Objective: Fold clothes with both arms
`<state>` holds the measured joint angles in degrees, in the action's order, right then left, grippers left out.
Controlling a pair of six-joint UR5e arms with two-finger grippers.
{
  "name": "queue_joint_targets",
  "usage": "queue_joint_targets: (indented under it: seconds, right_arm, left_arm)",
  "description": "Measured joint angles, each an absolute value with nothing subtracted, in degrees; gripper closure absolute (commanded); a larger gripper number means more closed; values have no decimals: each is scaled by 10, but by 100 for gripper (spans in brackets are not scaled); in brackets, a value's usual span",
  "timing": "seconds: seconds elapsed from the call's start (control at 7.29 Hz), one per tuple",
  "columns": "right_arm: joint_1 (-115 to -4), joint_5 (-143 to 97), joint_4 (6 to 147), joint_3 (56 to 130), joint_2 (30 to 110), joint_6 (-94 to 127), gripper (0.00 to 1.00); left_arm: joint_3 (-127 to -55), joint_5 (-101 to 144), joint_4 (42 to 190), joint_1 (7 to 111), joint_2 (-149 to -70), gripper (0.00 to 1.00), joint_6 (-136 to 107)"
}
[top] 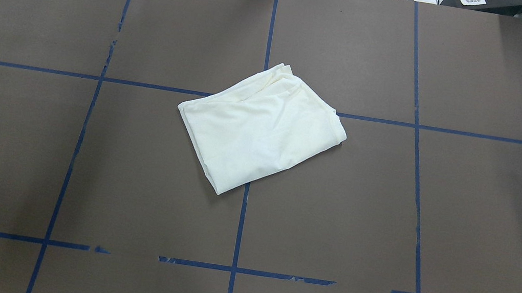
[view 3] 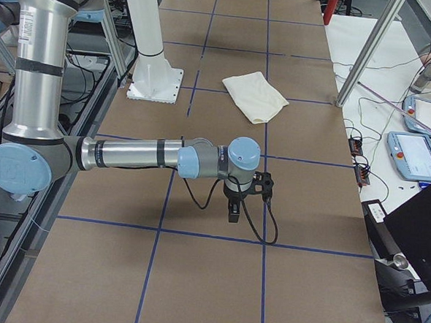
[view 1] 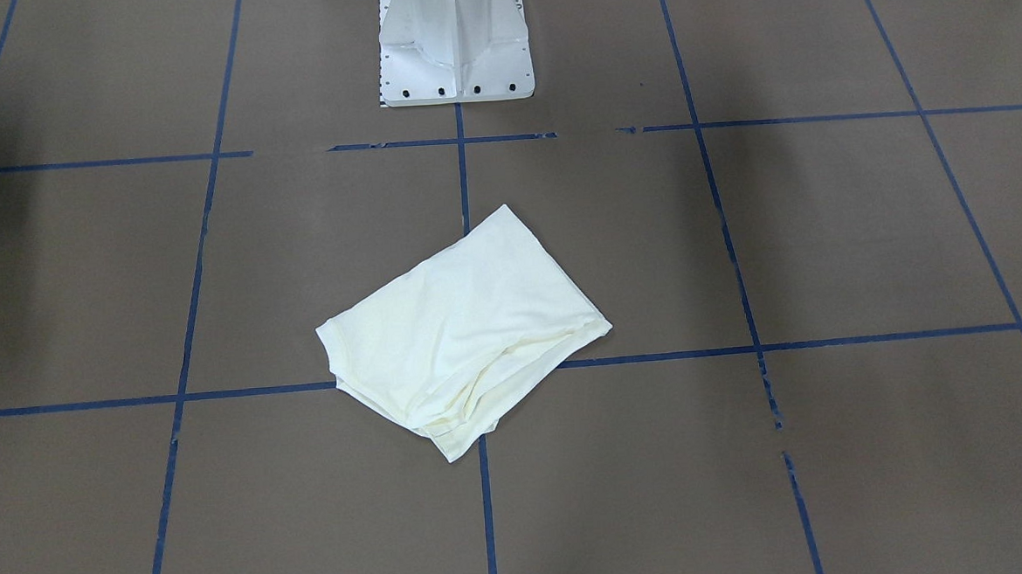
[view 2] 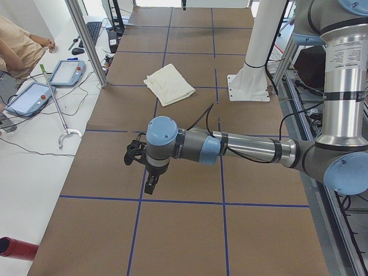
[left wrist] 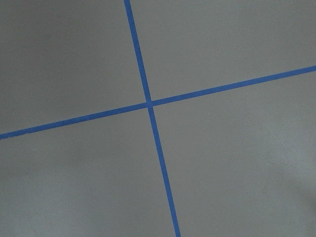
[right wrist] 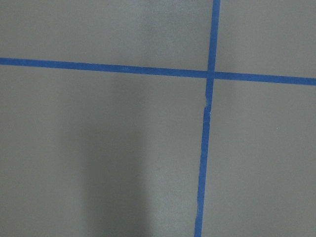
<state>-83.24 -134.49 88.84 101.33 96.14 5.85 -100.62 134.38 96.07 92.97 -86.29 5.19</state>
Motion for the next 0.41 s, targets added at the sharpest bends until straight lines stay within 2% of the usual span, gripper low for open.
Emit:
queue_joint_targets:
  seconds: [0.41]
  right_arm:
    - [-831, -1345, 881, 1009, 961, 58, 0]
  left_arm:
    - [-999, 1344, 961, 928, -863, 0, 51]
